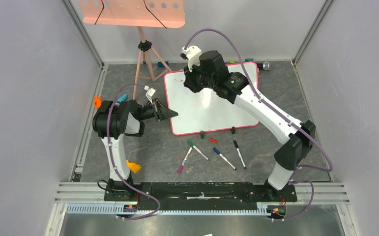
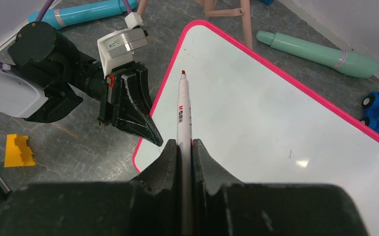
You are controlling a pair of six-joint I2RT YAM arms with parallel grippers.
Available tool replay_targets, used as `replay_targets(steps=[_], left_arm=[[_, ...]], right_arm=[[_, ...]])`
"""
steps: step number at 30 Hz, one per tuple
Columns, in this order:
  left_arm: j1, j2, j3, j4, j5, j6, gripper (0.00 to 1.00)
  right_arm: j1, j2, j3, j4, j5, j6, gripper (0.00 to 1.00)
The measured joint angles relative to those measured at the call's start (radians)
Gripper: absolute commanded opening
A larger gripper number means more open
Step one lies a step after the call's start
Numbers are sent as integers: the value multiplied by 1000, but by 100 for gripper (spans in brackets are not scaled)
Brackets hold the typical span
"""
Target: Write a sentence on the whiteboard
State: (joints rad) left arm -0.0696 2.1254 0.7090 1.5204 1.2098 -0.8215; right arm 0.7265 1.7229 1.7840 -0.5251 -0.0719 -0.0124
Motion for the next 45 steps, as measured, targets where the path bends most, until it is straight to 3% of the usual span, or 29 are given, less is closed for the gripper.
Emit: replay_targets(steps=[14, 33, 45], left_arm=[[0, -34, -57, 0, -32, 45, 10], [0, -56, -99, 2, -69, 61, 11], [0, -58, -102, 3, -71, 61, 11]], right_arm=[[12, 113, 65, 5, 15, -18, 0], [74, 132, 68, 47, 166, -26, 0], [75, 192, 93, 66, 179, -32, 0]])
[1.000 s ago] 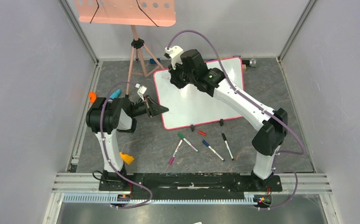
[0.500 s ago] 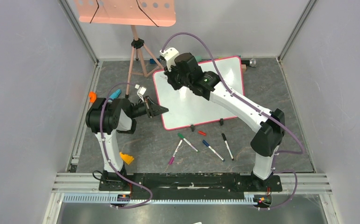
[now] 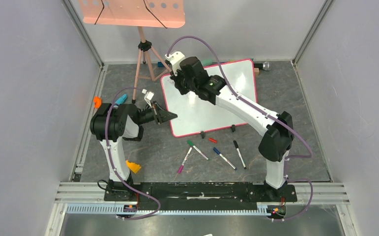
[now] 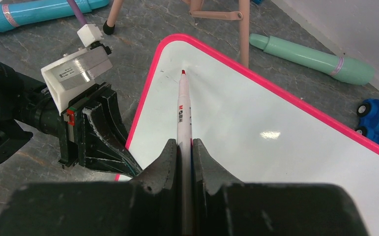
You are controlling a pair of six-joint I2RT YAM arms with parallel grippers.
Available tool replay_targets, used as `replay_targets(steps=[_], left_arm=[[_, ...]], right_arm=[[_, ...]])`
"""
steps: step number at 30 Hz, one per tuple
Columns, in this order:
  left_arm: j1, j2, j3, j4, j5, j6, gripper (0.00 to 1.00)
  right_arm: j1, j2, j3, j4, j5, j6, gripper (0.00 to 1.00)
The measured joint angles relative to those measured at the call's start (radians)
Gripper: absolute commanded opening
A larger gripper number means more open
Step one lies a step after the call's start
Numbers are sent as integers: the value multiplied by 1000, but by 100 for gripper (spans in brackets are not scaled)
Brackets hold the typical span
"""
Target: Write a sentence on the whiteboard
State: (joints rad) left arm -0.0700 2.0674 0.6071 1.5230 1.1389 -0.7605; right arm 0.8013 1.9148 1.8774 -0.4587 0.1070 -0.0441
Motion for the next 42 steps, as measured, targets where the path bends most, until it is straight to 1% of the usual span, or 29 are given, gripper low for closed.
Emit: replay_targets(steps=[14, 29, 42], left_arm=[[0, 0, 0, 0, 0, 0, 11], [0, 0, 0, -1, -2, 0, 11], [0, 0, -1, -2, -5, 0, 11]], right_arm=[[0, 27, 35, 11, 1, -2, 0], [4, 43, 35, 18, 31, -2, 0], [13, 12, -51, 46, 22, -2, 0]])
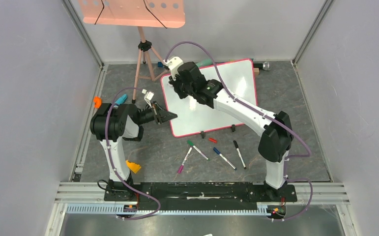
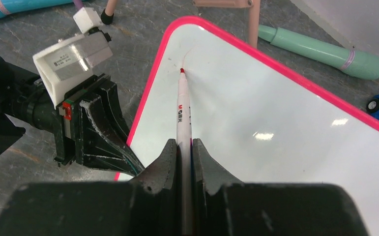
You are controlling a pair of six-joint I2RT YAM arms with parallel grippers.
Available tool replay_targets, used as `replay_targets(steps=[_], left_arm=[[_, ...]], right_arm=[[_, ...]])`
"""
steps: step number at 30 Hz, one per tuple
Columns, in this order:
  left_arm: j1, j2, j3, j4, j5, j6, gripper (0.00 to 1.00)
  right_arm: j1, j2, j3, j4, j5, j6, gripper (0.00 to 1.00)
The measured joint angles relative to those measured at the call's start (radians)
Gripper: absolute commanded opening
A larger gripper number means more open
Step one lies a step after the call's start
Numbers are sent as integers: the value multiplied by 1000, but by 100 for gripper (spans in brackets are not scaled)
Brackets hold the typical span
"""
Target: Write a sentence on the whiteboard
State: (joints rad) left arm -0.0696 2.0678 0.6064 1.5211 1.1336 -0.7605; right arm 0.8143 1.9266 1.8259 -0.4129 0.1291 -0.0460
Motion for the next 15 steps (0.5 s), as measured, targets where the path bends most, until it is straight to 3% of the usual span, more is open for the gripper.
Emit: replay_targets(steps=[15], left_arm=[[0, 0, -1, 1, 0, 0, 11]], right_arm=[[0, -54, -89, -1, 1, 0, 0]])
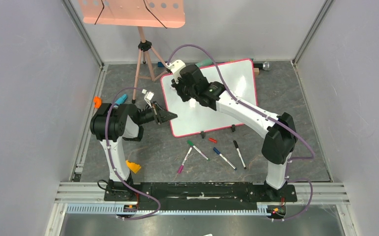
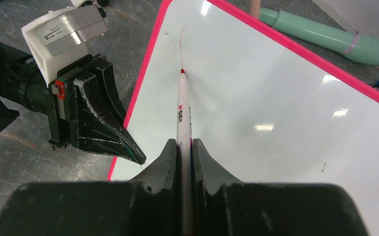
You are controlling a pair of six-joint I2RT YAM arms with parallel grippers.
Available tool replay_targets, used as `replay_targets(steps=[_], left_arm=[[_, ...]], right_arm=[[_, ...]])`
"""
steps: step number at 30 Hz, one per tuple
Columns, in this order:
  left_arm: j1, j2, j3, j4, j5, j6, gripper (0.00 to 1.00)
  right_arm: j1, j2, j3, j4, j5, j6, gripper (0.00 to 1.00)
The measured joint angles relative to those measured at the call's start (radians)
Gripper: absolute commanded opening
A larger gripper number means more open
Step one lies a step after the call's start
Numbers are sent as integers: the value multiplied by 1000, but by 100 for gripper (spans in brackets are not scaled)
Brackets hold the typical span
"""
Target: Write a sentence on the whiteboard
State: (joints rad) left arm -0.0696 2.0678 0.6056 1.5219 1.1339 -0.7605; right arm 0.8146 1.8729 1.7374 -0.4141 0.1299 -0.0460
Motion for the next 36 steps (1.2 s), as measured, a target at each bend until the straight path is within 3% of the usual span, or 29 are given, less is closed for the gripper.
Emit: replay_targets(steps=[20, 36], left_arm=[[0, 0, -1, 0, -3, 0, 10], [0, 0, -3, -1, -6, 0, 10]], right_arm=[[1, 62, 140, -34, 94, 0, 0], [4, 22, 55, -21, 89, 0, 0]])
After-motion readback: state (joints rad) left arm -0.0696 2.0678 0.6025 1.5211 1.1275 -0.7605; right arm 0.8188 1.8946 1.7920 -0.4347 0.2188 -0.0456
